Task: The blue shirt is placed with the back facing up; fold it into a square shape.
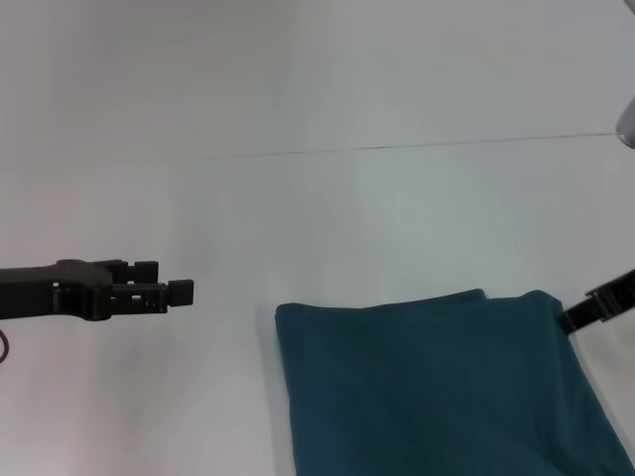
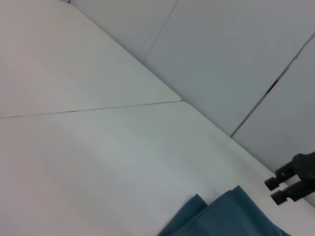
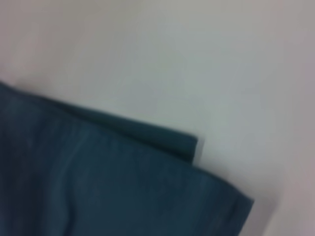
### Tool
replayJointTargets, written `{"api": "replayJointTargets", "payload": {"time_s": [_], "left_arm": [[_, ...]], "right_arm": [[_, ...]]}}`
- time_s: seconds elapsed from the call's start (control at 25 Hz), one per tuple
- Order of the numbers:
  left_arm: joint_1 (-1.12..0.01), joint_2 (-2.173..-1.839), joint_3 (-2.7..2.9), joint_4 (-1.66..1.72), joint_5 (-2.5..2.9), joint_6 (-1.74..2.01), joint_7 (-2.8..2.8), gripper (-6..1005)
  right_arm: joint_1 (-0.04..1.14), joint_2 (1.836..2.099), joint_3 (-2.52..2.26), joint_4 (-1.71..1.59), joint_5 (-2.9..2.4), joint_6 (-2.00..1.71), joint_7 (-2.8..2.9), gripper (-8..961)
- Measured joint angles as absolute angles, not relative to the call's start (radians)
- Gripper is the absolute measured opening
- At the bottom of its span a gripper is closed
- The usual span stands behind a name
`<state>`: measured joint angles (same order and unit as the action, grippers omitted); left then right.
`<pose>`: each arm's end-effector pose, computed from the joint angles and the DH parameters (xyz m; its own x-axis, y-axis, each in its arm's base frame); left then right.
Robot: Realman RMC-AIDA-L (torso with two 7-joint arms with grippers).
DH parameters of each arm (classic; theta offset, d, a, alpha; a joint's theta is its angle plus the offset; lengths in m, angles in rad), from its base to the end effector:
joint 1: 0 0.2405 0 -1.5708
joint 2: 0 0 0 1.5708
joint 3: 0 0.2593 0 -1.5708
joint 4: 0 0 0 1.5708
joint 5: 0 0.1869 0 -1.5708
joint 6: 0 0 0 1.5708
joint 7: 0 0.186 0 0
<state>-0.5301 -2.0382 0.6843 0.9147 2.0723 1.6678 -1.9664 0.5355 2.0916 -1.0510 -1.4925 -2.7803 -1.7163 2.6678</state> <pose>-0.2284 0.3379 0.0089 0.6208 0.6403 0.4523 0.7230 -0.6907 -0.0146 0.2565 0.3371 0.0338 0.4769 -0.8789 -0.0098 -0.7149 -0.3814 -0.5860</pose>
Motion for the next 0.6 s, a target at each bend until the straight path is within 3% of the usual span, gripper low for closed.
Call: {"api": "replayJointTargets", "payload": {"time_s": [0.16, 0.36, 0.6], "left_arm": [[-0.525, -2.038, 0.675, 0.918, 2.072, 1.674, -1.965, 885], [-0.519, -2.036, 0.657, 0.929, 2.072, 1.676, -1.962, 880], [-0.525, -2.032, 0.652, 0.93, 2.072, 1.676, -1.961, 873]], "right_arm": [[0.51, 2.092, -1.033, -1.524, -2.78, -1.801, 2.66, 577], [0.442, 2.094, -1.007, -1.545, -2.729, -1.835, 2.647, 446], [0.378, 2.094, -0.959, -1.531, -2.63, -1.835, 2.62, 420]]}}
